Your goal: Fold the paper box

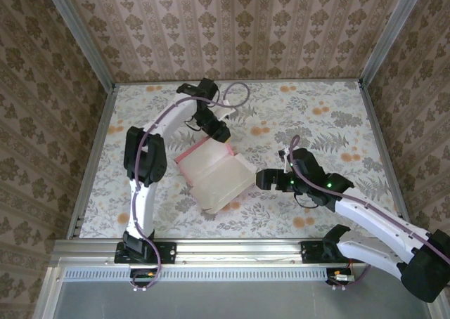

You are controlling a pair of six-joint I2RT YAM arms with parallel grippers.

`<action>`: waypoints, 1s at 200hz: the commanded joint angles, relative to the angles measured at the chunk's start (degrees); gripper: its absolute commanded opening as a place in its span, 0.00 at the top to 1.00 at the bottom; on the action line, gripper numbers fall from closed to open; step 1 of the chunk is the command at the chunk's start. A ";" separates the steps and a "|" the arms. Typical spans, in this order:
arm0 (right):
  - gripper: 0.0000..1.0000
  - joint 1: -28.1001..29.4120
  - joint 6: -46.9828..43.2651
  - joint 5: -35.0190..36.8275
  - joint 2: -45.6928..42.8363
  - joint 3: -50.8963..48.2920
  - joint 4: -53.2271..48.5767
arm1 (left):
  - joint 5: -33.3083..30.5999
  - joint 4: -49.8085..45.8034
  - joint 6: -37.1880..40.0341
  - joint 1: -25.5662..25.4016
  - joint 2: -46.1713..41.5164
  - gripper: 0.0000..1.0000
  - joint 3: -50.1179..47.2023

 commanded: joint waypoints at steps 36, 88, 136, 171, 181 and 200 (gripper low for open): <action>0.07 0.30 9.81 -1.09 4.85 5.40 2.41 | 13.52 20.02 -28.51 7.21 -8.25 0.70 -14.73; 0.16 0.48 7.74 -2.23 12.94 10.14 4.53 | 14.69 47.63 -49.24 9.09 -16.72 0.70 -36.83; 0.47 0.57 5.04 -1.48 17.95 13.20 3.90 | 14.20 54.92 -53.11 9.27 -18.32 0.68 -43.68; 0.71 0.57 2.29 -0.43 19.64 15.20 0.89 | 13.95 56.53 -53.59 9.42 -20.54 0.62 -46.06; 0.77 0.57 1.08 -0.23 19.97 15.81 -0.25 | 14.14 57.11 -53.78 9.74 -21.36 0.58 -46.73; 0.85 0.48 -1.45 0.29 20.78 17.79 -3.08 | 15.63 59.76 -54.85 10.55 -23.17 0.49 -48.47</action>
